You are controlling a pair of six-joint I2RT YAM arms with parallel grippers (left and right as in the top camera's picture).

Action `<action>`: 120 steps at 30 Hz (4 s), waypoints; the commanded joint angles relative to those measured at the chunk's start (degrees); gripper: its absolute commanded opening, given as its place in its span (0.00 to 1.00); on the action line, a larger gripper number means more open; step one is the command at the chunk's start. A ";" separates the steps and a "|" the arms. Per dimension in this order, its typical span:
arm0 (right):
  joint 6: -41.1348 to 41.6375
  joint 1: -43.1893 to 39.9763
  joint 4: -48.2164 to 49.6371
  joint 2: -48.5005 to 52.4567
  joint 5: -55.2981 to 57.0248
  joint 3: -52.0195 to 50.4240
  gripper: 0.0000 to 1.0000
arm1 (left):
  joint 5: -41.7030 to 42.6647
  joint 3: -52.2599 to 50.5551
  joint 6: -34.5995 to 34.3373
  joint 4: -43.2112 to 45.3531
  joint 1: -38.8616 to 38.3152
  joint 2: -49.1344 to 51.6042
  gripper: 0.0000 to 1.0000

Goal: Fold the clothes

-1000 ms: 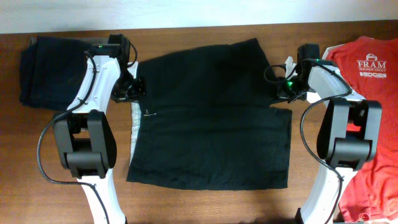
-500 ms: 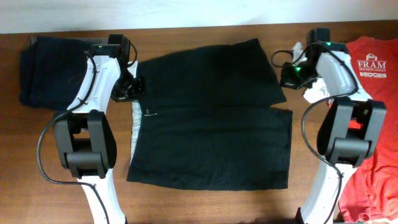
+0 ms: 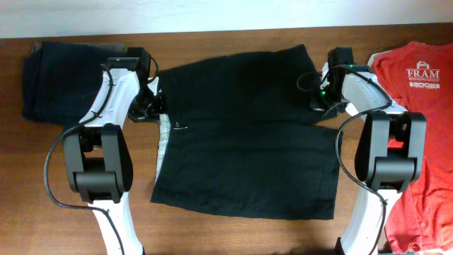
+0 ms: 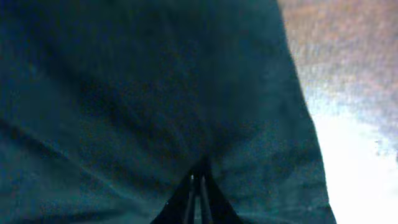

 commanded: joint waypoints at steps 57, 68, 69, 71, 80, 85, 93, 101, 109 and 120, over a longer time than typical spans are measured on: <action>42.36 -0.52 -9.94 -48.94 0.11 -59.21 0.69 | -3.39 -39.30 -10.56 4.50 -10.58 -43.58 0.53; 40.09 -0.52 -9.62 -49.20 -0.07 -57.44 0.04 | -3.41 -39.30 -10.54 4.52 -10.58 -43.58 0.53; 39.69 -0.50 -9.62 -49.20 -0.07 -57.44 0.04 | -3.43 -39.30 -10.56 4.52 -10.58 -43.58 0.54; 36.41 -0.50 -9.66 -49.20 -0.52 -57.44 0.04 | -3.41 -39.30 -10.54 4.50 -10.58 -43.58 0.53; 33.66 -0.50 -11.30 -49.20 -0.31 -57.42 0.04 | -4.48 -35.89 -21.38 -12.98 -4.83 -59.58 0.66; 33.66 -0.50 -11.08 -49.20 -0.61 -57.44 0.04 | -3.26 -55.93 -27.19 -3.17 -4.83 -59.71 0.77; 33.66 -0.50 -10.32 -49.20 -0.57 -57.44 0.04 | -3.91 -60.98 -32.26 10.08 -4.83 -58.53 0.65; 33.66 -0.50 -9.55 -49.20 -0.50 -57.44 0.04 | -2.34 -60.98 -35.98 20.41 -4.83 -40.46 0.50; 33.66 -0.50 -9.14 -49.20 -0.50 -57.44 0.04 | 1.73 -60.98 -29.20 13.25 -4.83 -40.19 0.63; 33.62 -0.50 -9.35 -49.20 -0.48 -57.44 0.05 | 1.51 -60.98 -48.70 11.67 -1.66 -41.70 0.52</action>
